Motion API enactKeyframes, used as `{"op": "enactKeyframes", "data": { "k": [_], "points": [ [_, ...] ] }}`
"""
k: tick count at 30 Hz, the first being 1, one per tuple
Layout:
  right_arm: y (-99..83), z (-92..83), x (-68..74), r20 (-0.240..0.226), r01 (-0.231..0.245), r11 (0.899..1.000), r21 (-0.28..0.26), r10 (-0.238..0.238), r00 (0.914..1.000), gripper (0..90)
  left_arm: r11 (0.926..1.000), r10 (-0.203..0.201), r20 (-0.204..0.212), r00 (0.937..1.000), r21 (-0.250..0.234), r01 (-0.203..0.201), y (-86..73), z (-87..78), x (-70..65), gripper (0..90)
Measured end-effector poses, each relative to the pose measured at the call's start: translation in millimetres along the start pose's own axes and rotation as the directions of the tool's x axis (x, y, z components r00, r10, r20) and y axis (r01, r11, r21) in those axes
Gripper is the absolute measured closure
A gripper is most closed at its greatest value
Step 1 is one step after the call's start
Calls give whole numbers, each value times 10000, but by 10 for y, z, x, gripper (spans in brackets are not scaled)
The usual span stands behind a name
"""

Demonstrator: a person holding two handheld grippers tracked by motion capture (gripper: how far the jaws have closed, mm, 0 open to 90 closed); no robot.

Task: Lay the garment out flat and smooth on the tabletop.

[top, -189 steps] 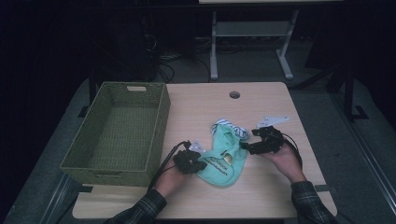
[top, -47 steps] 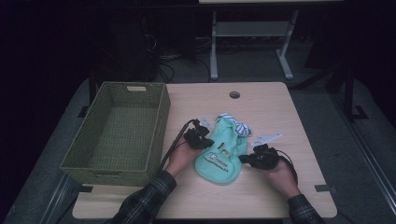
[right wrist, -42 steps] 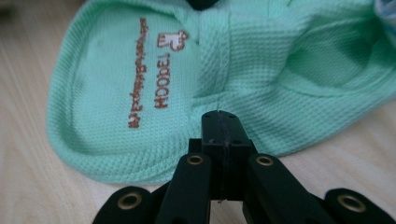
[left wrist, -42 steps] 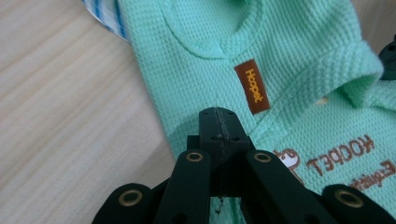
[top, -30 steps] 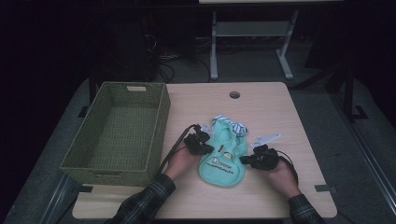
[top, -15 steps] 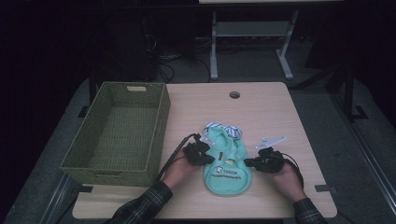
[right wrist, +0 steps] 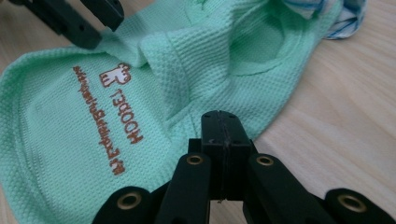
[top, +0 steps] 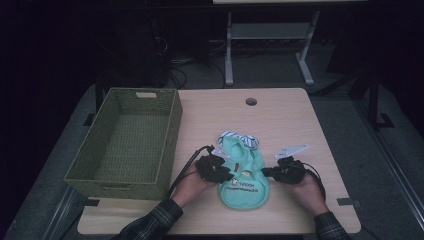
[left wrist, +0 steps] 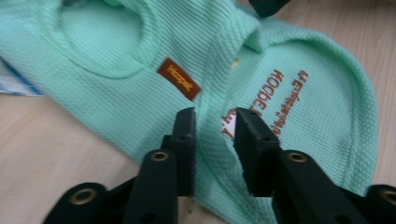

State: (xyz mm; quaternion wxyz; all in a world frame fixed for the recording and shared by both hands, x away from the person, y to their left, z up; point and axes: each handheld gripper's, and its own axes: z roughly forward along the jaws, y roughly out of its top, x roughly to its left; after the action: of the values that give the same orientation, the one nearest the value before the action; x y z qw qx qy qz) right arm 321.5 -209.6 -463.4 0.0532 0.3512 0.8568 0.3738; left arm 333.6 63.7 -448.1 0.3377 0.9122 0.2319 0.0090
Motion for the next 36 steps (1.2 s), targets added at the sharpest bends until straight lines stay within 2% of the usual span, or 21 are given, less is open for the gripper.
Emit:
{"op": "enactKeyframes", "data": {
  "k": [1, 4, 5, 6, 8, 10, 11, 16, 20, 23, 28, 32, 33, 36],
  "points": [
    [-1, 10, 0, -9, 107, 9999, 29, -107, 9999, 894, 9998, 122, -33, 9999, 148, -121, -5, 15, 4, 642],
    [-6, 39, 10, -23, 173, 9996, 220, -173, 9998, 895, 9997, 22, -93, 10000, 247, -20, -17, 84, -14, 642],
    [-8, 47, 13, 20, 175, 9994, 290, -176, 9998, 895, 9989, 241, -214, 9995, 397, -233, -18, 89, -15, 676],
    [-10, 52, 14, 29, 190, 9993, 318, -191, 9998, 895, 9988, 289, -262, 9992, 408, -279, -18, 90, -23, 728],
    [-9, 51, 14, 47, 201, 9993, 323, -202, 9998, 895, 9989, 312, -287, 9991, 367, -302, -13, 68, -26, 833],
    [-9, 50, 13, 46, 193, 9992, 342, -195, 9998, 896, 9993, 239, -382, 9990, 291, -228, -9, 25, -30, 875],
    [-11, 51, 11, 52, 198, 9993, 331, -199, 9998, 896, 9989, 328, -415, 9986, 357, -314, -9, -6, -22, 880],
    [-10, 50, 10, 84, 180, 9992, 344, -183, 9998, 896, 9993, 239, -755, 9969, 320, -215, -63, -133, -17, 881],
    [-10, 45, 8, 119, 75, 9993, 365, -80, 9999, 897, 9983, 118, -1008, 9948, 585, -59, -157, -208, -2, 881],
    [-13, 47, 4, 127, 66, 9994, 329, -71, 9999, 897, 9978, -59, -899, 9959, 649, 118, -226, -230, 13, 874],
    [-14, 46, 3, 111, 83, 9995, 316, -86, 9999, 896, 9997, -170, -750, 9970, 168, 183, -211, -278, 20, 791],
    [-14, 44, -11, 80, 184, 9994, 291, -186, 9998, 895, 9996, -258, -727, 9970, -108, 251, -181, -255, 27, 821],
    [-11, 39, -10, 85, 166, 9994, 316, -168, 9998, 895, 9999, -131, -762, 9970, 10, 133, -174, -250, 47, 828],
    [2, 15, -9, 123, 64, 9996, 266, -67, 9999, 885, 9998, -193, -853, 9962, 41, 198, -156, -207, 88, 868]
  ]
}}
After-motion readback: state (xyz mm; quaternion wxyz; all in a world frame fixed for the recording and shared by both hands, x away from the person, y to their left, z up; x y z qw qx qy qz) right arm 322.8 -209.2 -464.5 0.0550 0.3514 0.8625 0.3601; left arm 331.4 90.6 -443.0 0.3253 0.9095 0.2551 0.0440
